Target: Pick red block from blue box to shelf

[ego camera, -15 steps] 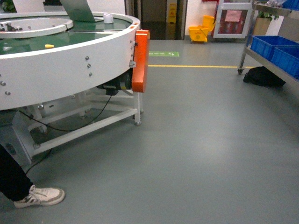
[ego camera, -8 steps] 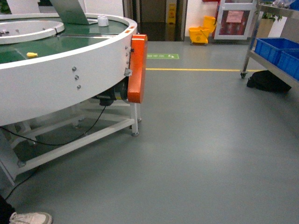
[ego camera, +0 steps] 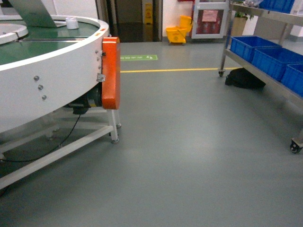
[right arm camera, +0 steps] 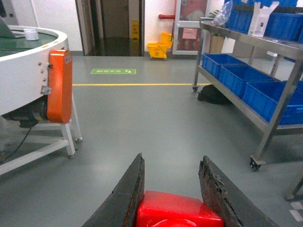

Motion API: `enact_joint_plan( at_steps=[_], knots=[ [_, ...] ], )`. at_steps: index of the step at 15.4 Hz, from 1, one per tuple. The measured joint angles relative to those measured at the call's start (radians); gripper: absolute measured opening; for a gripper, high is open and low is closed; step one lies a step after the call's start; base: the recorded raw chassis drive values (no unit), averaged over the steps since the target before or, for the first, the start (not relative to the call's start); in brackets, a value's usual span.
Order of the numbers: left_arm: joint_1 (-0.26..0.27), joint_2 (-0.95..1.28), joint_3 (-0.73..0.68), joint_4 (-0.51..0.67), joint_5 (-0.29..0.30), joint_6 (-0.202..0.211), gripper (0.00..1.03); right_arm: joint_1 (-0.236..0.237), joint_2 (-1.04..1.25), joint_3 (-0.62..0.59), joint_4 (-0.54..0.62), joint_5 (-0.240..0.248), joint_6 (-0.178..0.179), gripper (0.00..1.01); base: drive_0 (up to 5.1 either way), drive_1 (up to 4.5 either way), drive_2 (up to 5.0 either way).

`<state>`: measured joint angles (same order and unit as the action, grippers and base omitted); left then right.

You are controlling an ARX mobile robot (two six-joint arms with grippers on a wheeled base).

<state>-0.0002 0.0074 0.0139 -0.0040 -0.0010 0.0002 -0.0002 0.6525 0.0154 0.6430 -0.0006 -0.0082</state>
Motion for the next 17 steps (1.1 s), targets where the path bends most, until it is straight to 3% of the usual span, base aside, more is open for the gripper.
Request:
enact_joint_plan(
  at_steps=[17],
  knots=[
    [0.000, 0.000, 0.000, 0.000, 0.000, 0.000, 0.98, 0.000, 0.000, 0.000, 0.000, 0.000, 0.000, 0.28, -1.6, -1.60, -1.6]
  ],
)
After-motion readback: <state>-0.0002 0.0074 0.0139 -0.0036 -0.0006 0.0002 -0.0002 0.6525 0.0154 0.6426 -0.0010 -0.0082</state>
